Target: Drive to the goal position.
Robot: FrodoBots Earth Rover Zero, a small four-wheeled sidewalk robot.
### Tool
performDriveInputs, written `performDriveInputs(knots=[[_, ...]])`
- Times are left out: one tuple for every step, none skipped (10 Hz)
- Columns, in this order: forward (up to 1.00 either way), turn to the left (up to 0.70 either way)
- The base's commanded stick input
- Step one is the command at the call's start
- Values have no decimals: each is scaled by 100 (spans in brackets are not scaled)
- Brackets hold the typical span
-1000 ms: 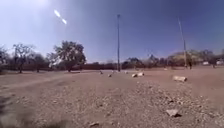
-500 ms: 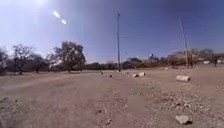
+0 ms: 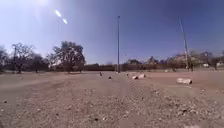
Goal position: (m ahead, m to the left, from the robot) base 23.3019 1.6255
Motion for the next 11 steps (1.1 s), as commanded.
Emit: performDriveInputs(knots=[[50,0],[50,0],[50,0],[50,0],[50,0],[50,0],[50,0],[50,0],[50,0],[50,0],[50,0]])
